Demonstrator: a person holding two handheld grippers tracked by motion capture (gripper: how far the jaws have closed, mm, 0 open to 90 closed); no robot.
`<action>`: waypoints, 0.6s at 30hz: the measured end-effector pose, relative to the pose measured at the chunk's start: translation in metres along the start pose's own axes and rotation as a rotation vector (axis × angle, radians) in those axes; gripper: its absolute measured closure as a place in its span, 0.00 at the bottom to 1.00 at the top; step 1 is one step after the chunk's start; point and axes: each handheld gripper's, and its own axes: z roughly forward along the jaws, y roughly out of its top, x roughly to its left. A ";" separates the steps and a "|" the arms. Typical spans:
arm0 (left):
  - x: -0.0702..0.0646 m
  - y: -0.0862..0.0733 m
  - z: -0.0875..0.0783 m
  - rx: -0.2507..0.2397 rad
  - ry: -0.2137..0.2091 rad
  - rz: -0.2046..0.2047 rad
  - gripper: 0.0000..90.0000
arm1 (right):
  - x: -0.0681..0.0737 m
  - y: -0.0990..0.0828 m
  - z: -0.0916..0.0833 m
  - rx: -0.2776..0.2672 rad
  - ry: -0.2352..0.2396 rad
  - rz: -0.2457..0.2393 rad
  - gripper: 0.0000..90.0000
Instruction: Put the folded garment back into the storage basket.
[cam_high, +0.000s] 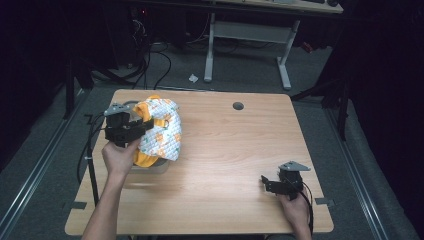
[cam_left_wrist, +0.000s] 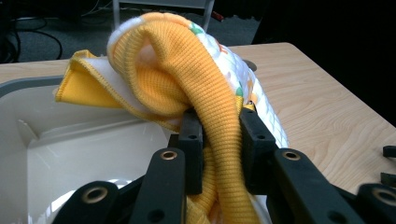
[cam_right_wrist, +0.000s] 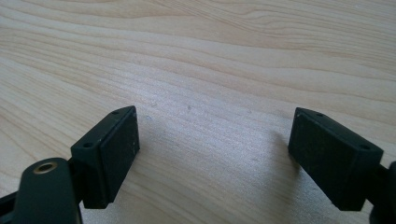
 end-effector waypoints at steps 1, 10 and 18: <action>0.002 0.000 0.000 0.001 0.003 -0.002 0.82 | 0.000 0.000 0.000 0.000 0.000 0.000 0.18; 0.015 -0.001 -0.001 -0.003 0.022 -0.012 0.82 | 0.000 0.000 0.000 0.000 0.000 0.000 0.18; 0.025 -0.003 0.001 0.010 0.025 -0.026 0.82 | 0.000 0.000 0.000 0.000 0.000 0.000 0.18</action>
